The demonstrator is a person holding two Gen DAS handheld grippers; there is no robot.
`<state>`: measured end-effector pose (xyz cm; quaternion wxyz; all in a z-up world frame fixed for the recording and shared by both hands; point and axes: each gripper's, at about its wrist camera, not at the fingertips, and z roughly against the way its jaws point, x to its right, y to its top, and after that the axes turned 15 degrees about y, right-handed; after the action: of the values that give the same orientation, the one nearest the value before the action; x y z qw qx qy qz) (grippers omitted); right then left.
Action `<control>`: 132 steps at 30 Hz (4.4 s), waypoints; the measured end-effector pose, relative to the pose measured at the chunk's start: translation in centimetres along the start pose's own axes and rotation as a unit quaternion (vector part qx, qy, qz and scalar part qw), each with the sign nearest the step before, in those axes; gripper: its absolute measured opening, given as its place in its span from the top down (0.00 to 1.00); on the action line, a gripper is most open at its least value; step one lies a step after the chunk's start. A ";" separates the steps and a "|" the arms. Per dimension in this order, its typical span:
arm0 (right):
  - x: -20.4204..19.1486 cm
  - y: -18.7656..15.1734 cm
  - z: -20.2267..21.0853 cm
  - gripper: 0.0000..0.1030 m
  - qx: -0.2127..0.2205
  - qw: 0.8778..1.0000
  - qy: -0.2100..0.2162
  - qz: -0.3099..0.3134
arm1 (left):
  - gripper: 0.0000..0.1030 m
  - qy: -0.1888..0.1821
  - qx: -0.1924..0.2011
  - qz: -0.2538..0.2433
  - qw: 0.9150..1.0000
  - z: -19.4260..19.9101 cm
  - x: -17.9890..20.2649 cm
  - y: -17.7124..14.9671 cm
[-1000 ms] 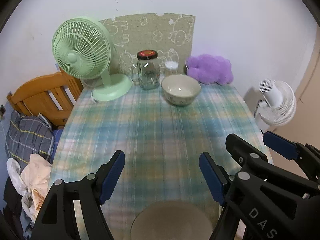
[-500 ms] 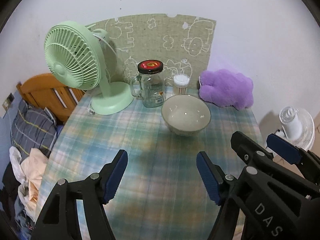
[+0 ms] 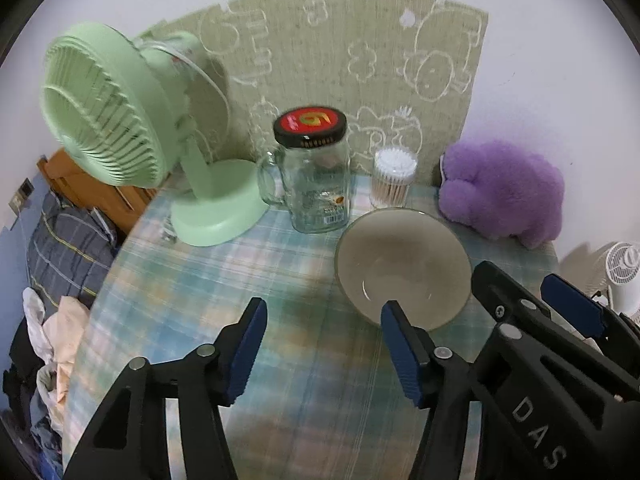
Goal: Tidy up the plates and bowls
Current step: 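Move both grippers to the grey bowl beside the glass jar, then close both grippers on the rim of the grey bowl, then carry the grey bowl with both grippers toward the plate stack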
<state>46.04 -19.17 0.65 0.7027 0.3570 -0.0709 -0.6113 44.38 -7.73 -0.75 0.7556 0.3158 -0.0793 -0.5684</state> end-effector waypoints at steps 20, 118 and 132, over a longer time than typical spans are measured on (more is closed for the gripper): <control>3.9 1.3 -9.1 0.70 -0.020 0.999 -0.017 -0.032 | 0.70 0.013 -0.026 -0.031 0.999 -8.1 3.8 2.1; -16.6 -19.2 15.4 0.87 0.027 0.992 -0.126 -0.001 | 0.86 -0.090 0.064 -0.089 0.990 12.5 -16.4 -16.8; -16.9 -24.2 14.8 0.87 -0.014 0.992 -0.127 -0.021 | 0.86 -0.098 0.035 -0.105 0.989 11.4 -17.4 -21.3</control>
<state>14.42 -9.89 2.97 0.6801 0.2681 -0.1435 -0.6671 15.79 0.35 0.33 0.6689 0.2913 -0.1387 -0.6697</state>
